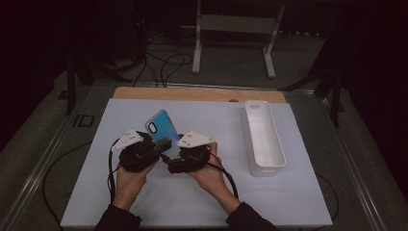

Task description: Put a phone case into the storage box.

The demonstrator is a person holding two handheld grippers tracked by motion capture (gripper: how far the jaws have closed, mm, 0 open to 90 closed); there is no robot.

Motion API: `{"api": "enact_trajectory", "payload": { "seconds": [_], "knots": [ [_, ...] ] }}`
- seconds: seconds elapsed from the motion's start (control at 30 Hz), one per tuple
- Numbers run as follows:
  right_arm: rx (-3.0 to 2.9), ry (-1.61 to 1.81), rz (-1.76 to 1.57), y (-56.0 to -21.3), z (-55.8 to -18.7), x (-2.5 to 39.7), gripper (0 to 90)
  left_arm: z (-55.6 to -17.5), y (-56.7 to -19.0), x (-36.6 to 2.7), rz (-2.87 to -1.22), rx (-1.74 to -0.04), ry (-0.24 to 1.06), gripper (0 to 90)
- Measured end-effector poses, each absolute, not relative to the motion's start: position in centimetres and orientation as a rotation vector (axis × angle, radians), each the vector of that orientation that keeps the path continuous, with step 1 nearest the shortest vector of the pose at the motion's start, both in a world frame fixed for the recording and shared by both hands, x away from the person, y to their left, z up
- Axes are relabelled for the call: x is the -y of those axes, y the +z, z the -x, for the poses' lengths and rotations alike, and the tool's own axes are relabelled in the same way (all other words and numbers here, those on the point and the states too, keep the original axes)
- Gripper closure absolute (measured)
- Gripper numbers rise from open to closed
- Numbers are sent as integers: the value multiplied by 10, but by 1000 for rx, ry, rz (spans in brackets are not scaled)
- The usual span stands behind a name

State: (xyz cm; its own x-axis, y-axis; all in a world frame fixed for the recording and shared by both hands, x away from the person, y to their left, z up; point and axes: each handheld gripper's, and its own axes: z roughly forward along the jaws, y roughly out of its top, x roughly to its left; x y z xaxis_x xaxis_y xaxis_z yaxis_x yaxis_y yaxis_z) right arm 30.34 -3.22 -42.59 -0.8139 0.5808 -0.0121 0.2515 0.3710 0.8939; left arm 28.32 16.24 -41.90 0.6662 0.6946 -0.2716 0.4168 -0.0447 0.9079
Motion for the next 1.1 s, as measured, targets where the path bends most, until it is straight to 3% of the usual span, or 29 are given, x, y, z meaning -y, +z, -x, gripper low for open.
{"api": "enact_trajectory", "payload": {
  "seconds": [0.13,0.27,1.1],
  "knots": [
    [-2341,1419,-741,-428,-306,33,156,-283,-420,-161,-1672,-913,283,808],
    [-2392,1403,-725,-429,-307,35,90,-283,-419,-163,-1670,-923,302,810],
    [-2340,1537,-803,-396,-318,84,87,-276,-427,-158,-1718,-909,384,812]
  ]
}}
